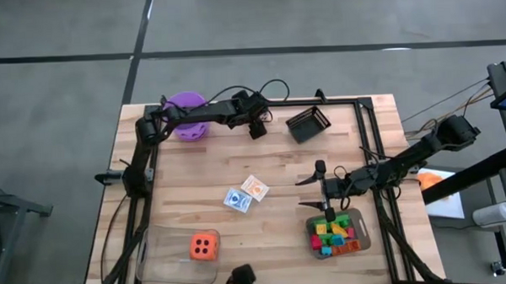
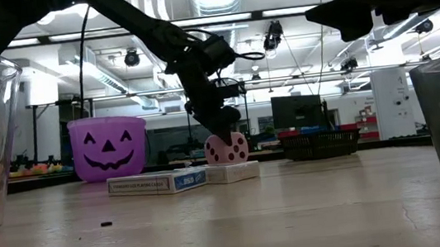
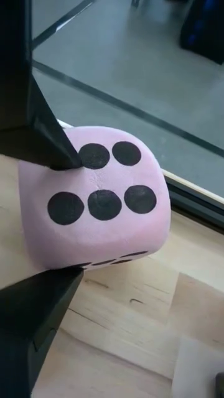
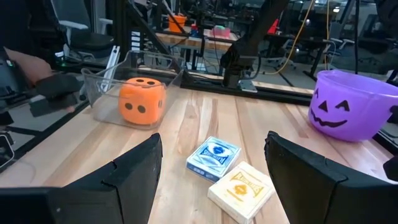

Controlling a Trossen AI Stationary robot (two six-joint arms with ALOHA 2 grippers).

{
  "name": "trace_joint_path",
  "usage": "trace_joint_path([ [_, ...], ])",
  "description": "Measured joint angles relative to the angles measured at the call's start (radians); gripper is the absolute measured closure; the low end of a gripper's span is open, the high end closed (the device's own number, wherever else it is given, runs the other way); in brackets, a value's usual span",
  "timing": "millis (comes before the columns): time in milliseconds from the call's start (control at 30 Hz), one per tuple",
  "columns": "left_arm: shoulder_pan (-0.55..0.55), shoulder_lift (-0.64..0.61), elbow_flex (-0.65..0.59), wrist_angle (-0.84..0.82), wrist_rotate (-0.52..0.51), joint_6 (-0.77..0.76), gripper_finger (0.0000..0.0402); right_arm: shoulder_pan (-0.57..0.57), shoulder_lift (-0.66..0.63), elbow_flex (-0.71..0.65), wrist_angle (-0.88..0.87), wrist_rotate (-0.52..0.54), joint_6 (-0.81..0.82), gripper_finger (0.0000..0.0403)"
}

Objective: Pick & Place Toys
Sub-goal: Put the pink dice into the transparent bin

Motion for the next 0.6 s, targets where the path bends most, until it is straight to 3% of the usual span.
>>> trace_joint_path([
  [333, -0.015, -0.001, 0.009, -0.048, -0.011, -0.040, 0.0329, 0.000, 0.000, 0.000, 0.000, 0.000, -0.002, 0.0126],
  [600, -0.033, -0.007, 0.009, -0.120, -0.010, -0.037, 0.0352, 0.000, 0.000, 0.000, 0.000, 0.000, -0.002, 0.0126],
])
